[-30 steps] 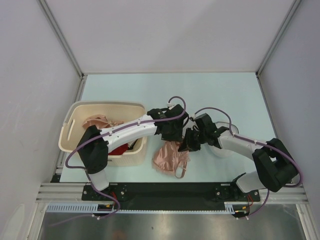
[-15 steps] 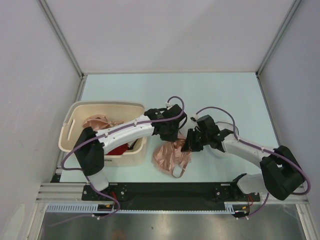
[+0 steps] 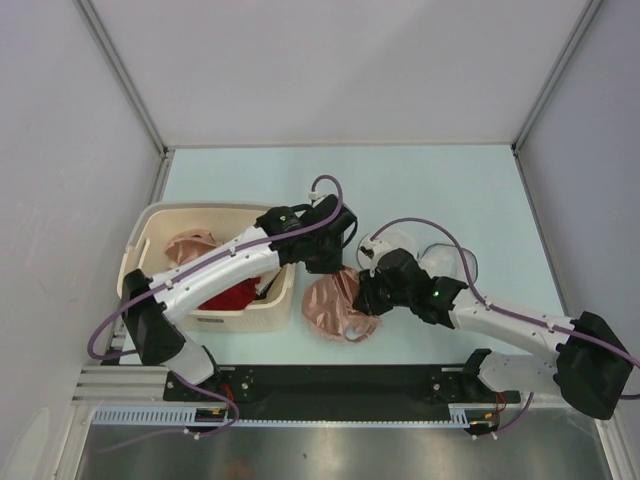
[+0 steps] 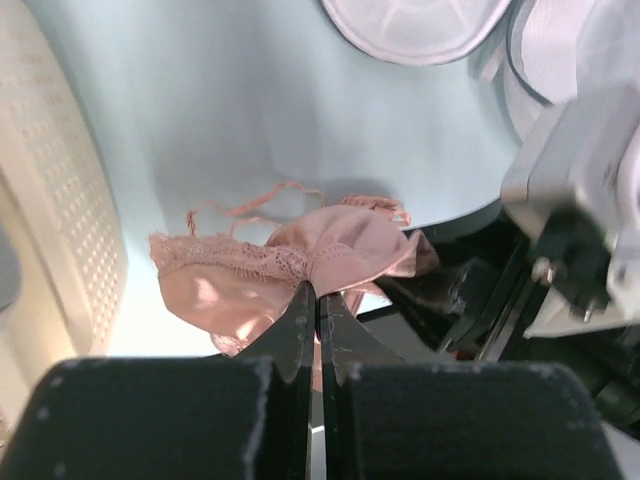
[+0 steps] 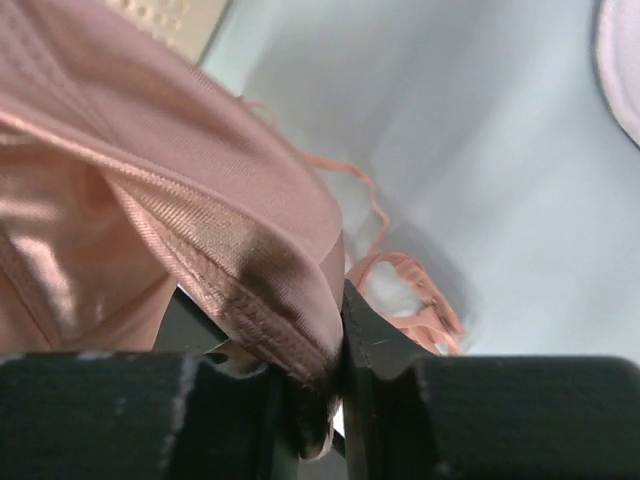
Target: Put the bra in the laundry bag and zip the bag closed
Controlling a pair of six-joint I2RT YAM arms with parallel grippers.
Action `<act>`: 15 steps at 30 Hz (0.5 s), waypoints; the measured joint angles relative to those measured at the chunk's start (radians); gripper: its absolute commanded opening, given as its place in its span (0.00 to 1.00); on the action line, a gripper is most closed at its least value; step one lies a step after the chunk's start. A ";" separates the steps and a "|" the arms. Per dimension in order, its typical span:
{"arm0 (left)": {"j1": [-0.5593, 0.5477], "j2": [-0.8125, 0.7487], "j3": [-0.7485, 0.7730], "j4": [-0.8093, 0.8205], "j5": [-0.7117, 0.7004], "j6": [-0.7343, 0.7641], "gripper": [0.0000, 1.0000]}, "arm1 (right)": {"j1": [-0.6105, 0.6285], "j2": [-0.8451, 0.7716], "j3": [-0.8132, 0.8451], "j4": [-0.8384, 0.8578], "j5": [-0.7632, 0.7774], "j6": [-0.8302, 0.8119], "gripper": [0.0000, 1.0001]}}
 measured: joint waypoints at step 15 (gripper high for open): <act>-0.001 -0.180 -0.005 0.097 -0.038 0.037 0.00 | 0.055 -0.230 -0.018 -0.037 0.035 -0.100 0.99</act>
